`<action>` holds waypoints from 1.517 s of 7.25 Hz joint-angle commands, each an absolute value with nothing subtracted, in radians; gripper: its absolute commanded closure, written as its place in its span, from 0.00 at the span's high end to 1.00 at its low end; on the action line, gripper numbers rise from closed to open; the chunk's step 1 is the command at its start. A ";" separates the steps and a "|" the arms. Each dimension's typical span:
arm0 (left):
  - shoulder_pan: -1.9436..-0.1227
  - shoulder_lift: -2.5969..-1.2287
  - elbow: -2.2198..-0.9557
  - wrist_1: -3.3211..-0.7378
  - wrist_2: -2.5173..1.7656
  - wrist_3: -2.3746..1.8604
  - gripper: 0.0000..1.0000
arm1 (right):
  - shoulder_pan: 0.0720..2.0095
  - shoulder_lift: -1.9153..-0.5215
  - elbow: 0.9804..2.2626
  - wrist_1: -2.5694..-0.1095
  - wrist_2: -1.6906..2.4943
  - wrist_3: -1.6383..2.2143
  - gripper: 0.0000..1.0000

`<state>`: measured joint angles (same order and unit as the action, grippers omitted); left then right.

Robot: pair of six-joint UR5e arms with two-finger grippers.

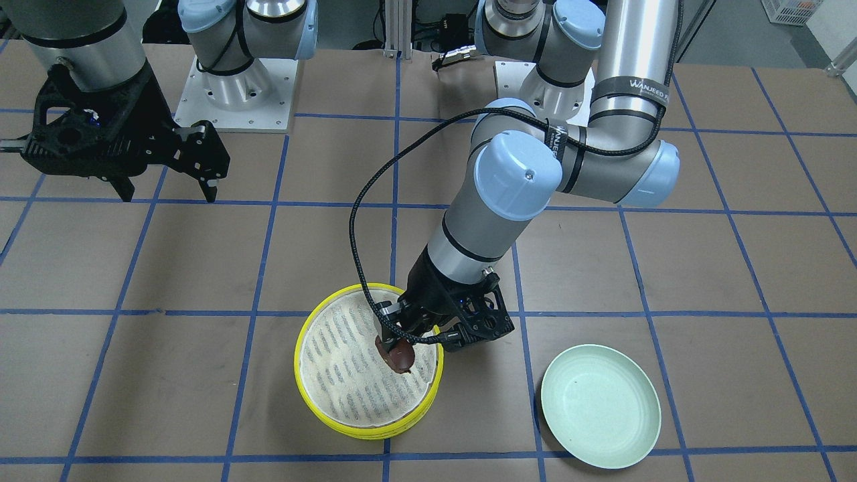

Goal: Stack buns with steamer

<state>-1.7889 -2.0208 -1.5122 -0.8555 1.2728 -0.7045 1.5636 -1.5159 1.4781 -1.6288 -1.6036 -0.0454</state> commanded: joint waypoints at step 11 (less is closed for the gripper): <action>-1.593 -1.771 -1.497 -1.330 1.594 -0.074 1.00 | 1.566 -1.545 1.480 -1.615 -1.559 -0.055 1.00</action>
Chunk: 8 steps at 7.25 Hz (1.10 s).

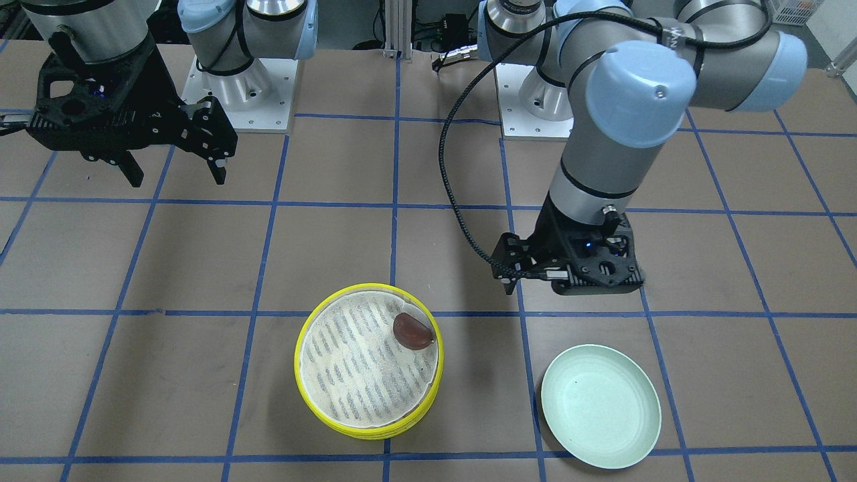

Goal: Stack buns with steamer

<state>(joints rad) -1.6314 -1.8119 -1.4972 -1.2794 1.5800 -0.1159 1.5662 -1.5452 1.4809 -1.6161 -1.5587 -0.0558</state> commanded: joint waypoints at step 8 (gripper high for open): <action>-1.467 -1.672 -1.500 -1.408 1.585 0.066 1.00 | 1.565 -1.543 1.489 -1.608 -1.557 -0.055 1.00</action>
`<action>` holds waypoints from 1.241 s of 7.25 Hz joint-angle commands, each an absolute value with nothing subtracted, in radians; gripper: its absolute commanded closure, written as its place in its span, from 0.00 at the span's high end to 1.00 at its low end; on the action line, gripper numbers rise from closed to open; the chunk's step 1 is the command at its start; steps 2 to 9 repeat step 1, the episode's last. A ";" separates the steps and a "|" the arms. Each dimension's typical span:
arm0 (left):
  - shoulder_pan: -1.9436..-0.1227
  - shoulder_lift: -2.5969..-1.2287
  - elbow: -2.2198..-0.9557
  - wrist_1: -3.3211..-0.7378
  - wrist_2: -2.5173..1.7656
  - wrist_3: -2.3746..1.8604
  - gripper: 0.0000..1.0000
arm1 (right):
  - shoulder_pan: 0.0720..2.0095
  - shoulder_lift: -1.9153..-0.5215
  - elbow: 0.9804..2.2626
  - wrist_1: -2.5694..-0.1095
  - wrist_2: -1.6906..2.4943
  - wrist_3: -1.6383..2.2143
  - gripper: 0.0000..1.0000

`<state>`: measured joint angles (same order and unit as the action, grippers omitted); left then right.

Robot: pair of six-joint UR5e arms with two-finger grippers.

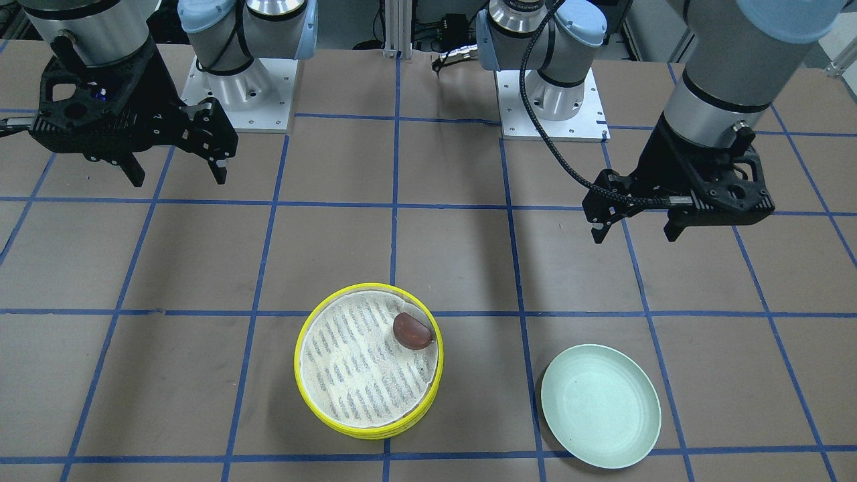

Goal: Stack buns with steamer

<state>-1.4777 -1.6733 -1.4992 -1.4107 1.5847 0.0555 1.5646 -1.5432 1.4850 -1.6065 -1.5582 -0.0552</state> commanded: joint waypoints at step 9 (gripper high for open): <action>-1.465 -1.684 -1.500 -1.401 1.583 0.066 1.00 | 1.565 -1.543 1.491 -1.611 -1.554 -0.054 1.00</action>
